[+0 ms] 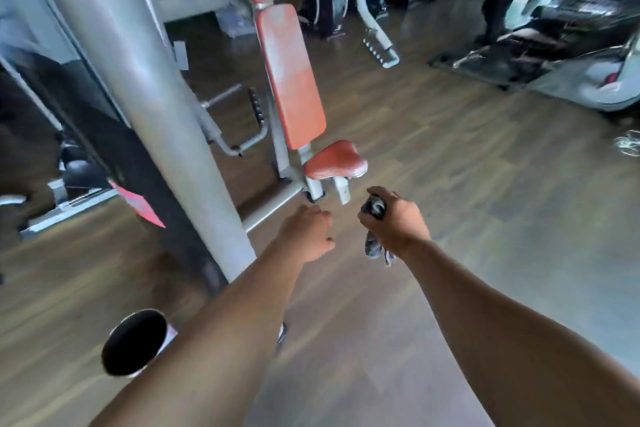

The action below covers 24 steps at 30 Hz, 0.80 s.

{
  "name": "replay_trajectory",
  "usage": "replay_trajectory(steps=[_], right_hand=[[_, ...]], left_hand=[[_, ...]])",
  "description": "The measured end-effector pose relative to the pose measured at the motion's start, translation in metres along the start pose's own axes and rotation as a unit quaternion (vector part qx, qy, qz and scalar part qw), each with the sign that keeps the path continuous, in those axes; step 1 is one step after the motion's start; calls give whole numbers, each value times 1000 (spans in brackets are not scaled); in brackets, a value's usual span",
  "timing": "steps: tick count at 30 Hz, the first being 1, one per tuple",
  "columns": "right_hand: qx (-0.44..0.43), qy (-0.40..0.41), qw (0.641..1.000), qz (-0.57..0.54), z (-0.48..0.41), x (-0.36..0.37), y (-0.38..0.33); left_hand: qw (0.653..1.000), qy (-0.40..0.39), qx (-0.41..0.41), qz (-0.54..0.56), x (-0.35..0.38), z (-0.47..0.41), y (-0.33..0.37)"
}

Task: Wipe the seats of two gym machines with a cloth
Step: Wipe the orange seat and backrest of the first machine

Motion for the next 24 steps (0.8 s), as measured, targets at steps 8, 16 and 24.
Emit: replay_trajectory(steps=[8, 16, 24], right_hand=[[17, 7, 1000, 17, -116, -97, 110], [8, -17, 1000, 25, -288, -77, 156], [20, -62, 997, 38, -468, -32, 169]], left_hand=[[1000, -9, -5, 15, 5, -150, 99], [999, -14, -24, 24, 10, -322, 68], [994, -60, -77, 40, 9, -484, -12]])
Point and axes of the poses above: each hand's wrist, its own z-axis away from the middle knuckle, its own x-axis out of the palm, y = z × x, the point moved 9 cm from there along -z, towards the middle knuckle, and after that the axes turned 3 degrees about -z, right-handed, at the moved point
